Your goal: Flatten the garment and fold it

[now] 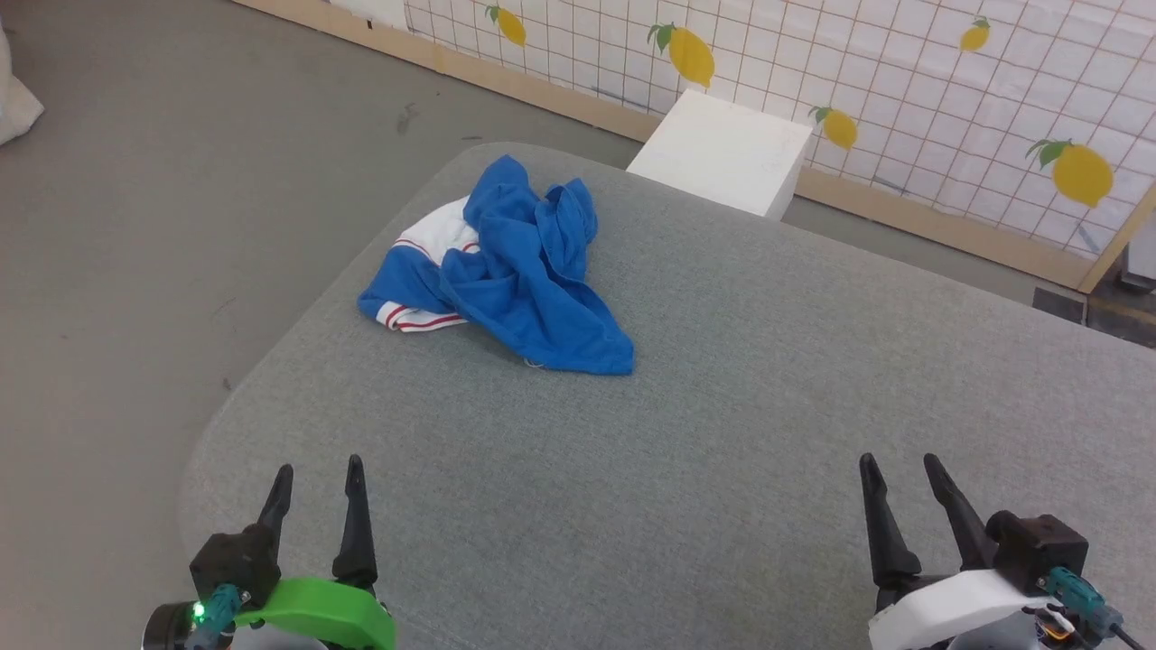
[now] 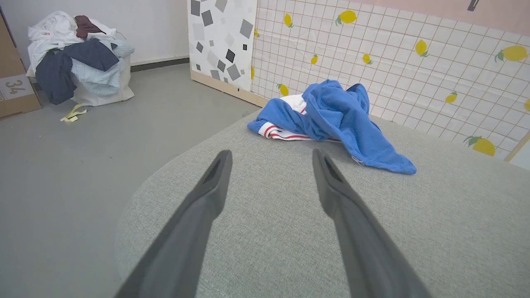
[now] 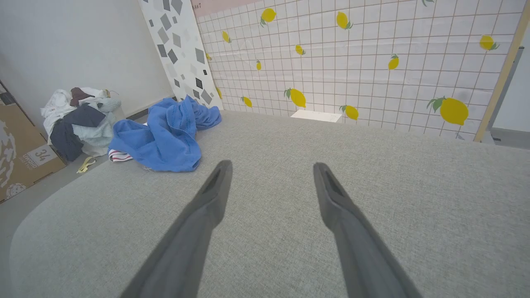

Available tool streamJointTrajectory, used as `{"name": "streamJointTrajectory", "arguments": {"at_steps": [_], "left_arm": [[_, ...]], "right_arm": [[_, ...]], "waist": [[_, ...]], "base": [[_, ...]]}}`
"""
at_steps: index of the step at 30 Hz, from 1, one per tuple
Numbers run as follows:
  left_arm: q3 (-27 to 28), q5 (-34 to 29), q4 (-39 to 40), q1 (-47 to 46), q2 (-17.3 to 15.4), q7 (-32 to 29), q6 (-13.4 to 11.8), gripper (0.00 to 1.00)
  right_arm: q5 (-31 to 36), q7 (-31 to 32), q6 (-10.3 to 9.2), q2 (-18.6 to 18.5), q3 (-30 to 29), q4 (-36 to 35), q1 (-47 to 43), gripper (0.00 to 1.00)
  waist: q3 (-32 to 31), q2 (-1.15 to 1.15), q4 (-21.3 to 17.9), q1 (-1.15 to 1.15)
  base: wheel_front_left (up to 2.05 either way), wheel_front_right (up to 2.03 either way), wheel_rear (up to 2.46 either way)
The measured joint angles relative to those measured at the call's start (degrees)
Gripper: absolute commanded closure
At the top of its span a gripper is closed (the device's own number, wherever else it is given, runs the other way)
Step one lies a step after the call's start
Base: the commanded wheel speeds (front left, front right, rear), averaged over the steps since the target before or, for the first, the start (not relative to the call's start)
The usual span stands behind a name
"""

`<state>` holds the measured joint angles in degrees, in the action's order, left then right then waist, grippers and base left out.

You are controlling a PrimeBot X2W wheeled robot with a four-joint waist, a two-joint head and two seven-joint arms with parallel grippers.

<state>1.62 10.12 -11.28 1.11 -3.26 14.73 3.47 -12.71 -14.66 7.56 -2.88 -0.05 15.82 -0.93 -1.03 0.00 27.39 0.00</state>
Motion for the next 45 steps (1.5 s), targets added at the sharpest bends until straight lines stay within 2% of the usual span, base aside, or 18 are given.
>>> {"name": "streamJointTrajectory", "arguments": {"at_steps": [7,14,22,30,33,37,41,45], "left_arm": [[0.00,0.18,-0.45,-1.81,-0.93,0.00,0.53,0.00],[0.38,3.36,-2.78,-12.28,-3.96,-0.65,2.13,0.00],[0.32,10.21,-10.09,-26.29,-7.92,-6.65,3.55,0.00],[0.31,17.89,-17.79,-39.11,-12.27,-13.28,3.61,0.00],[-0.46,21.09,-20.31,-43.01,-13.82,-17.33,3.61,0.00],[-1.63,24.91,-24.52,-47.20,-15.99,-26.03,3.63,0.00],[-3.42,26.38,-28.85,-50.49,-17.92,-35.98,3.63,0.00],[-4.81,27.26,-32.32,-52.52,-18.36,-42.85,3.50,0.00]], "right_arm": [[0.01,0.00,0.00,0.00,-0.07,-0.04,0.01,0.00],[1.19,0.00,0.00,0.00,-0.03,-0.32,0.49,0.00],[4.81,0.64,0.00,0.02,-1.59,-2.32,2.74,0.00],[8.40,3.76,0.00,0.02,-3.33,-7.65,5.83,0.00],[9.31,4.77,0.00,0.02,-3.82,-9.66,6.51,0.00],[10.24,5.69,0.00,0.03,-4.60,-11.93,7.43,0.00],[10.90,6.17,0.00,0.03,-5.97,-13.76,7.64,0.00],[11.21,6.60,0.00,0.01,-7.19,-15.23,7.68,0.00]], "waist": [[0.31,0.00,-0.01,0.00],[2.29,0.00,-0.40,0.00],[6.91,0.00,-1.78,0.00],[13.94,0.00,-4.11,0.01],[16.82,0.00,-5.19,0.01],[20.71,0.00,-6.76,0.01],[24.34,0.00,-8.39,0.01],[27.46,0.00,-9.85,0.01]], "base": [[0.00,0.00,0.00],[0.00,0.00,0.00],[0.00,0.00,0.00],[0.00,0.00,0.00],[0.00,0.00,0.00],[0.00,0.00,0.00],[0.00,0.00,0.00],[0.00,0.00,0.00]]}}
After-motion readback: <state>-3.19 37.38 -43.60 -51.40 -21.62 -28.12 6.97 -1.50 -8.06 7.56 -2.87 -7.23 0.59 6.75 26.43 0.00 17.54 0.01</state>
